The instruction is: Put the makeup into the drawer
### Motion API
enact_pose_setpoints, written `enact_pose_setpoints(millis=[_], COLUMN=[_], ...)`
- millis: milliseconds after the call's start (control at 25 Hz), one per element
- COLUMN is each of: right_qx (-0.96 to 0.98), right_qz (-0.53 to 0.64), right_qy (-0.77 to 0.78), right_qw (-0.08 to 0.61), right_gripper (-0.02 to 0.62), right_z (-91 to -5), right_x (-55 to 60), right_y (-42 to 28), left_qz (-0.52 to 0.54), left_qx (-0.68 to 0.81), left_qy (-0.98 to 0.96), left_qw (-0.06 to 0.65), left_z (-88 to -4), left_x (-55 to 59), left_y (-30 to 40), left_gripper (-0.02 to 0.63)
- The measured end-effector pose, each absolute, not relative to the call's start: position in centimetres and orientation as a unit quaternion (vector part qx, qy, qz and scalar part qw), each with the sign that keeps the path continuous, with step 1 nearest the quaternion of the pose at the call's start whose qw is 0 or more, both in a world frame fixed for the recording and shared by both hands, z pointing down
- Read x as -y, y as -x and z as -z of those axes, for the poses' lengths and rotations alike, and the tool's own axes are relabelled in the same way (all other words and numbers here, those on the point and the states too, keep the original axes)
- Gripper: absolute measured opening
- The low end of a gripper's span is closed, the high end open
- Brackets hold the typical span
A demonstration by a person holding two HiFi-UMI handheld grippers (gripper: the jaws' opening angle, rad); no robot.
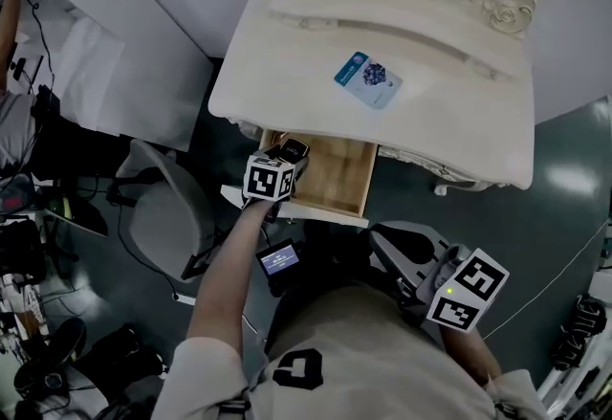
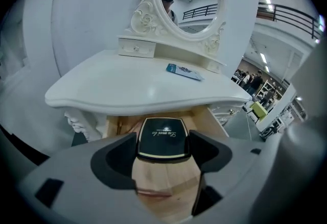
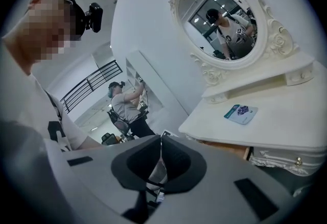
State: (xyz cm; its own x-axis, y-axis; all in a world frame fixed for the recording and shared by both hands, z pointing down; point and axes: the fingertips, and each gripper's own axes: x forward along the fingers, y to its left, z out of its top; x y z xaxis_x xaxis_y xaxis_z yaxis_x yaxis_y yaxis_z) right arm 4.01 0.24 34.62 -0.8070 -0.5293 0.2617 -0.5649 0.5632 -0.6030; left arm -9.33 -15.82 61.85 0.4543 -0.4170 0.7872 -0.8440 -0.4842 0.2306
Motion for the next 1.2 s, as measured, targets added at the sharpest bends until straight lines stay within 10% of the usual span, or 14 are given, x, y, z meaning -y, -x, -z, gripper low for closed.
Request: enact_pose_setpoints(millis=[1200], right_qx=[0.853], right_qz=[-0.383], right_qy=[-0.349], right_qw=[0.065], right_gripper=[0.028], right_z=[-37.3], right_x=[5.2], right_y=[1.5], left_qz=[-0.350], left_qx=[0.376], left_qy=[-0.775], left_qw=[0.369], left_z=[-69.5], left_x=[21.2], left_y=[9.1], left_gripper=[0.367])
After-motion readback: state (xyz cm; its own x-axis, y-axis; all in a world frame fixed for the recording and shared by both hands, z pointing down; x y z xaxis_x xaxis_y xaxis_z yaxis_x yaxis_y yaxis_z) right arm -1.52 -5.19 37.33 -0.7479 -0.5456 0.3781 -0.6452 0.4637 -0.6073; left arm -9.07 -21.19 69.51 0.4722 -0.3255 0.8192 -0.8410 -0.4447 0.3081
